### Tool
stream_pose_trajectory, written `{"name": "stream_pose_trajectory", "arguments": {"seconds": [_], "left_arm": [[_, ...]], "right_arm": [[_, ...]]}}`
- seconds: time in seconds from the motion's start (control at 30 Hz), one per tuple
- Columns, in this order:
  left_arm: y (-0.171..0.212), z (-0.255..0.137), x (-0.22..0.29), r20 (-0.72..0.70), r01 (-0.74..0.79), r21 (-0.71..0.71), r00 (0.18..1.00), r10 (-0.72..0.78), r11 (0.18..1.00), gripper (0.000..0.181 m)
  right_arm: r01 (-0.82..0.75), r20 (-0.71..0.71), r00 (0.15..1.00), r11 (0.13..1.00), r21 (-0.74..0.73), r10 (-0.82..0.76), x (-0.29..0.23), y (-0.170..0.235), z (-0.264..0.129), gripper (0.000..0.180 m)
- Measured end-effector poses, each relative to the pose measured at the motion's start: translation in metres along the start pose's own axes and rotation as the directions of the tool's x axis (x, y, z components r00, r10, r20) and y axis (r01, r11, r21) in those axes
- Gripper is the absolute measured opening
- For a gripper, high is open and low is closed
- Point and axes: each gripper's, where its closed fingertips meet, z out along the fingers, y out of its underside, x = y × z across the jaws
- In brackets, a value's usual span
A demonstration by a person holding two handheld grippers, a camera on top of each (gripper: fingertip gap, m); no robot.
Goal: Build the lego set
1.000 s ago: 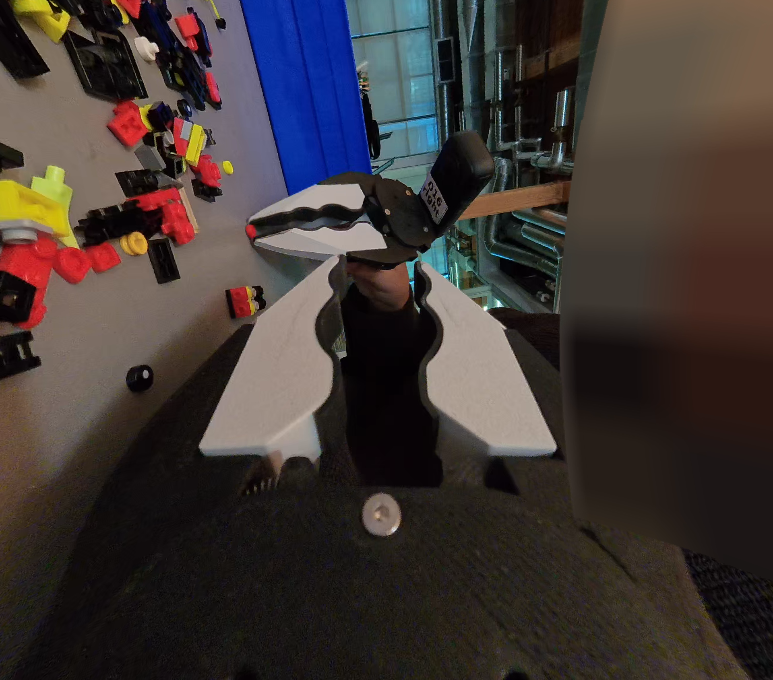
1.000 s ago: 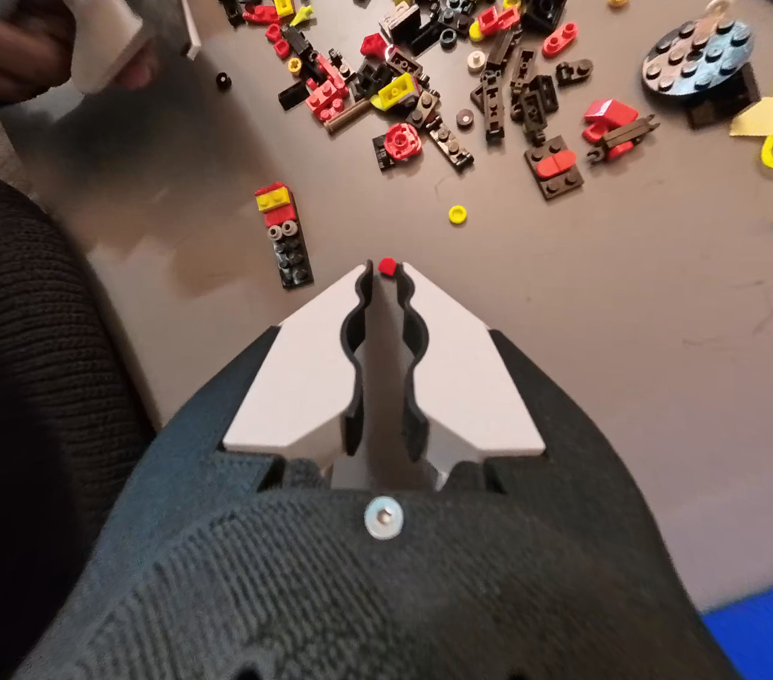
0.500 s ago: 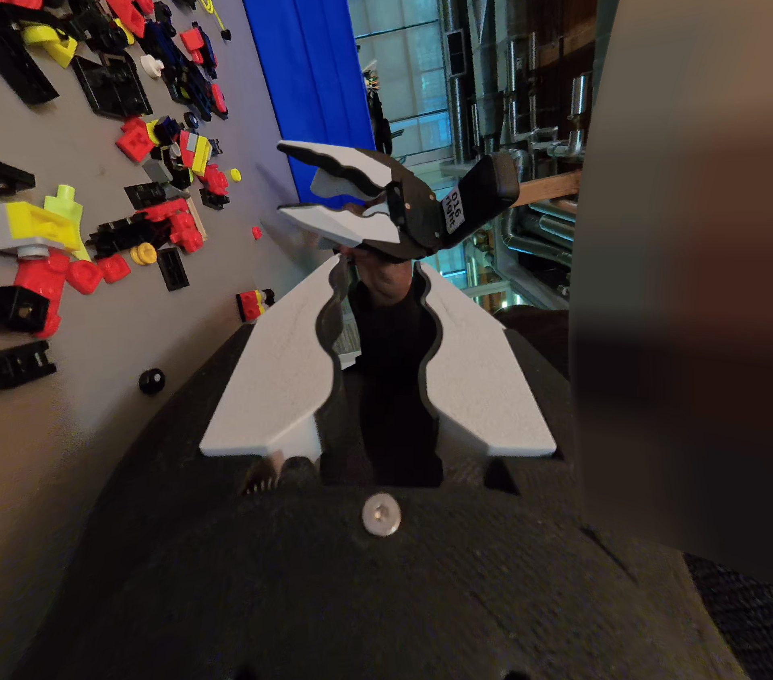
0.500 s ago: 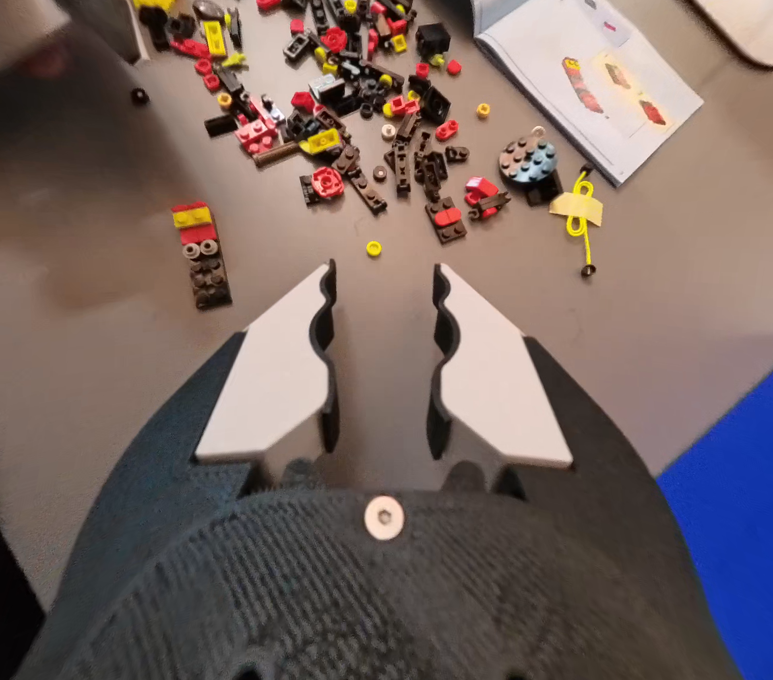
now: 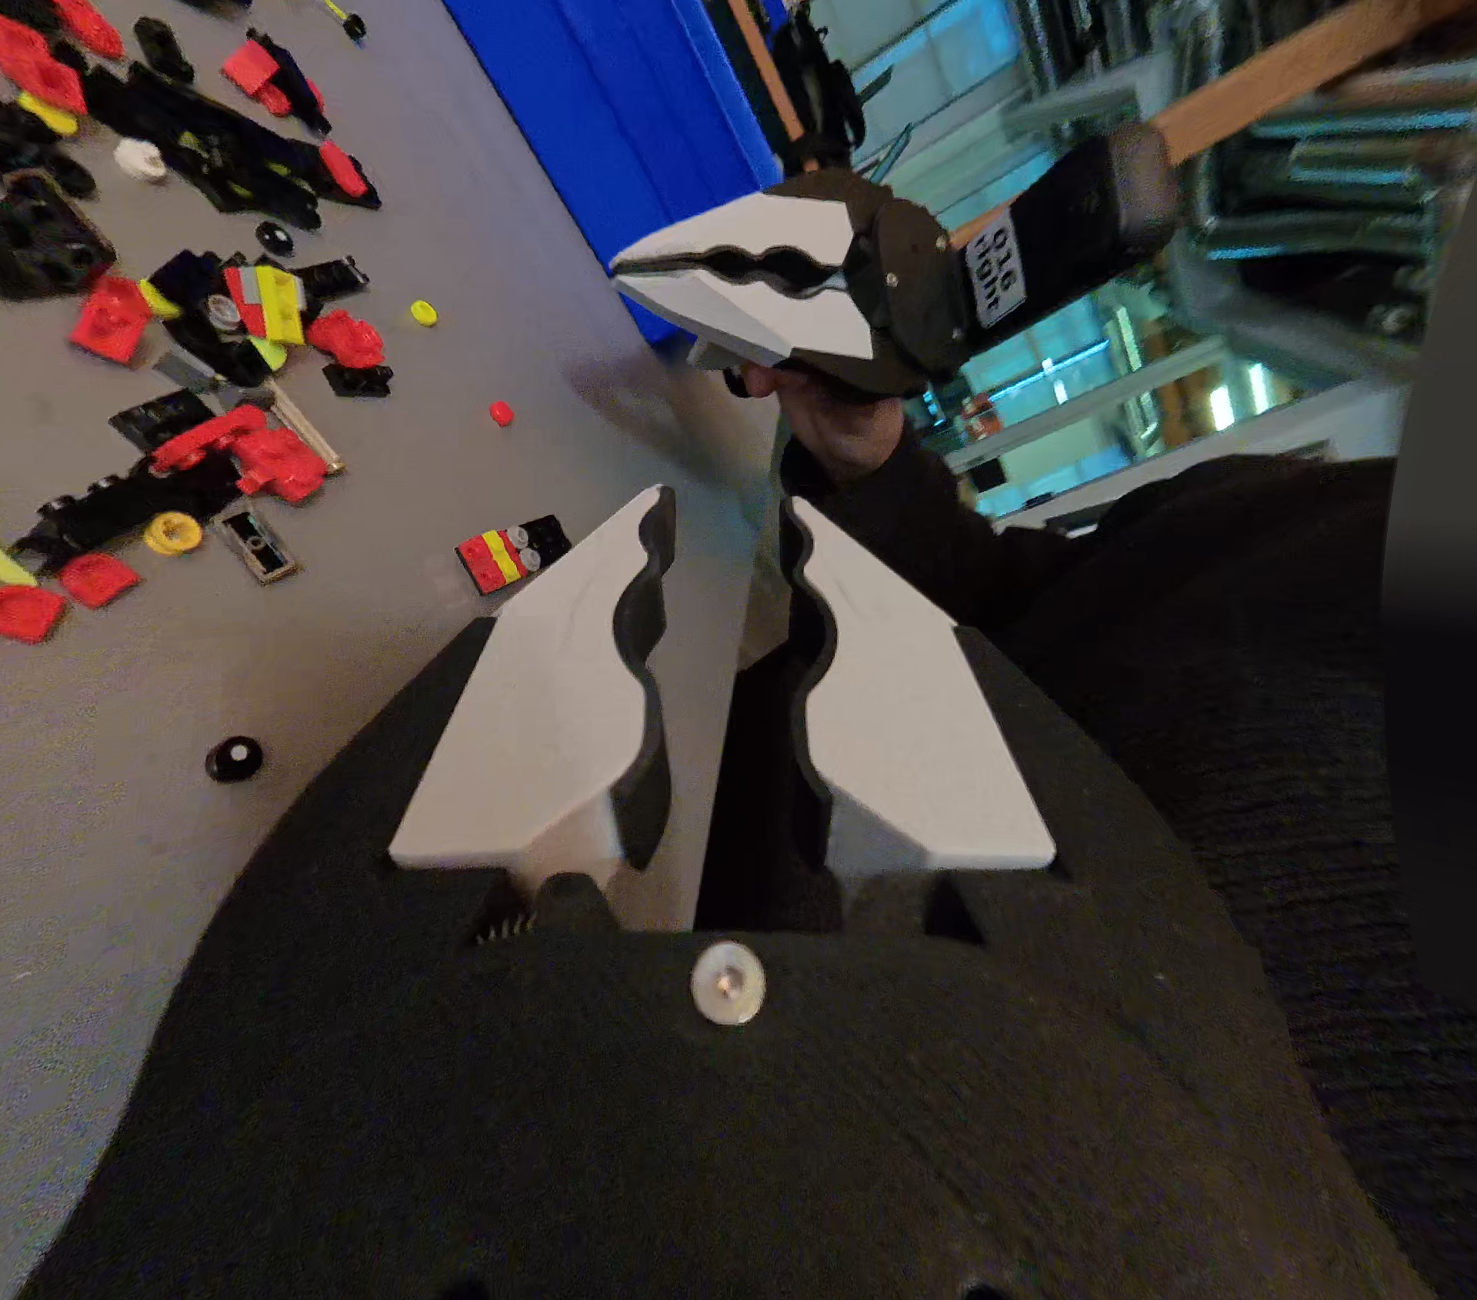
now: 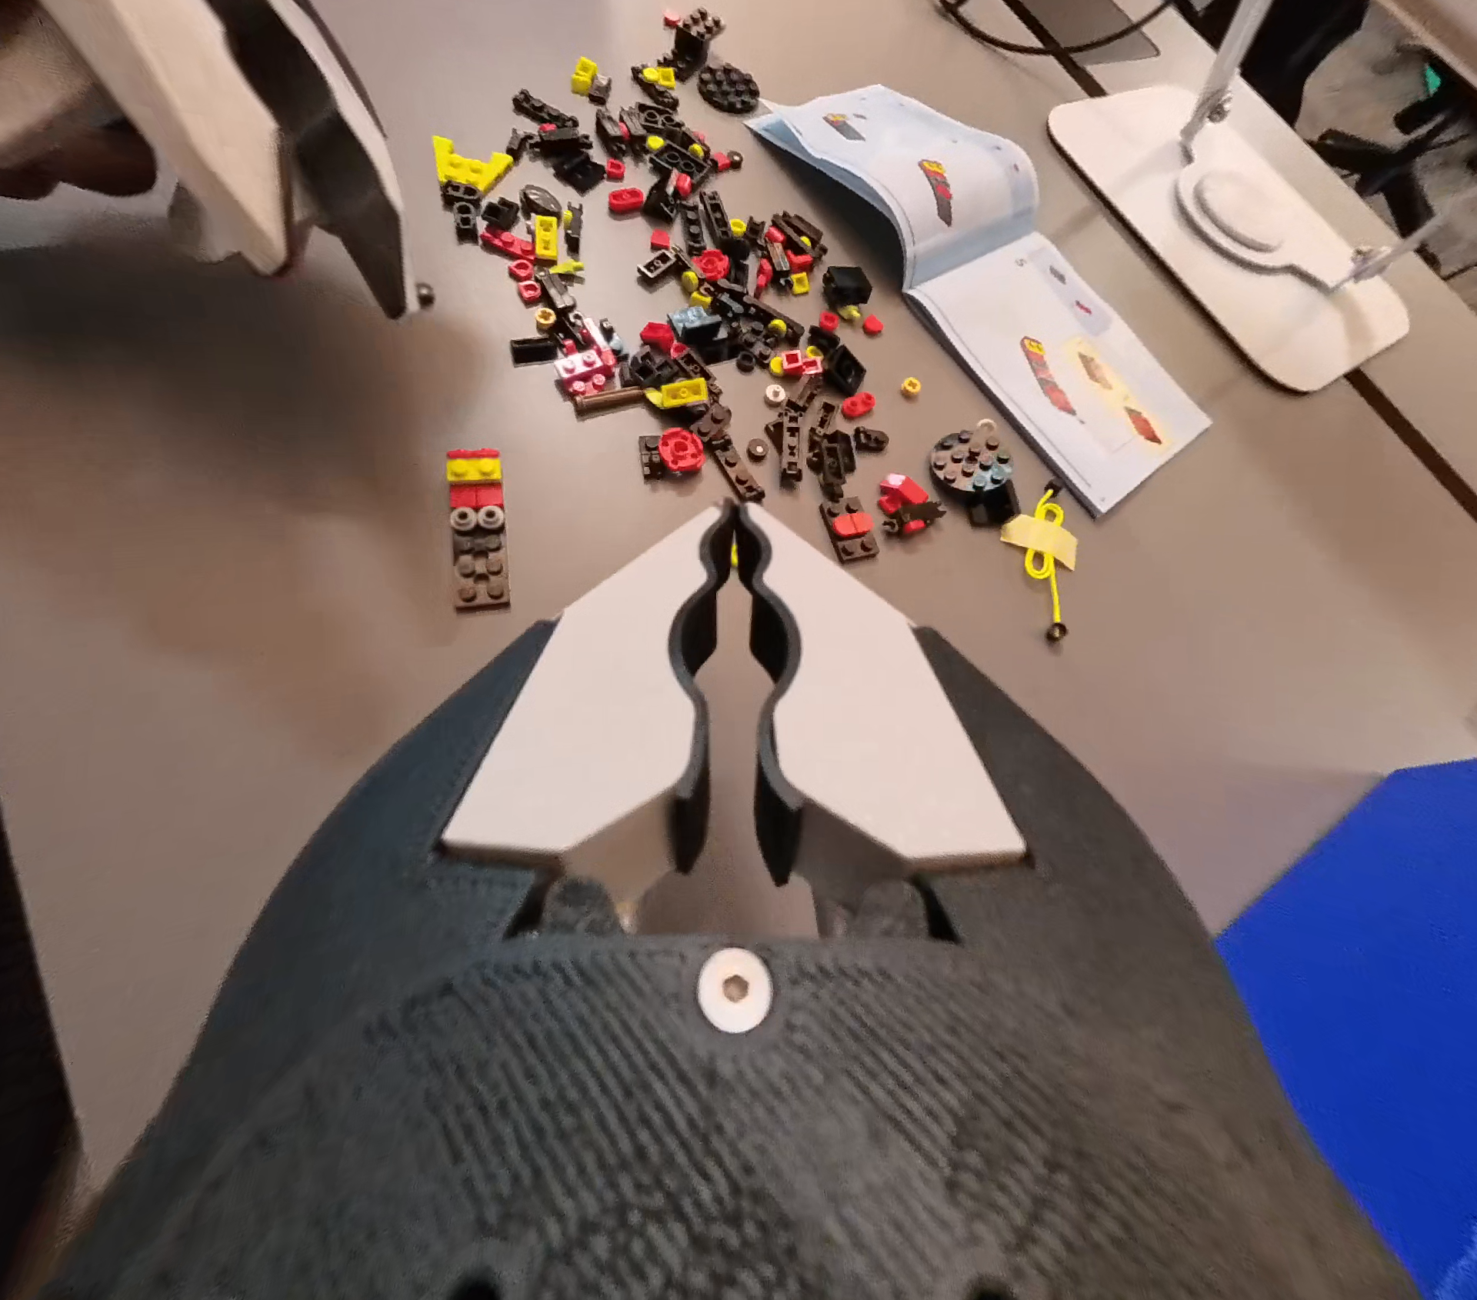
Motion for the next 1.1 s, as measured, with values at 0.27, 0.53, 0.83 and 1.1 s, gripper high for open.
{"name": "stream_pose_trajectory", "arguments": {"seconds": [0.27, 0.53, 0.83, 1.1], "left_arm": [[0.017, -0.001, -0.002, 0.112, -0.164, -0.088, 0.978, 0.173, 0.983, 0.000], [0.004, -0.024, -0.011, 0.302, -0.406, -0.107, 0.856, 0.419, 0.907, 0.000], [-0.039, -0.005, 0.009, 0.296, -0.455, 0.003, 0.851, 0.434, 0.890, 0.000], [-0.037, -0.010, -0.004, 0.398, -0.479, -0.023, 0.801, 0.448, 0.877, 0.000]], "right_arm": [[0.016, -0.077, 0.997, 1.000, -0.011, -0.017, 0.002, -0.003, 0.004, 0.000], [-0.179, -0.078, 0.979, 0.977, 0.111, 0.188, 0.016, -0.015, 0.014, 0.000], [-0.046, -0.064, 0.996, 0.978, 0.205, 0.060, 0.032, -0.038, 0.004, 0.006], [0.146, 0.021, 0.988, 0.981, 0.127, -0.150, 0.000, -0.018, -0.009, 0.012]]}}
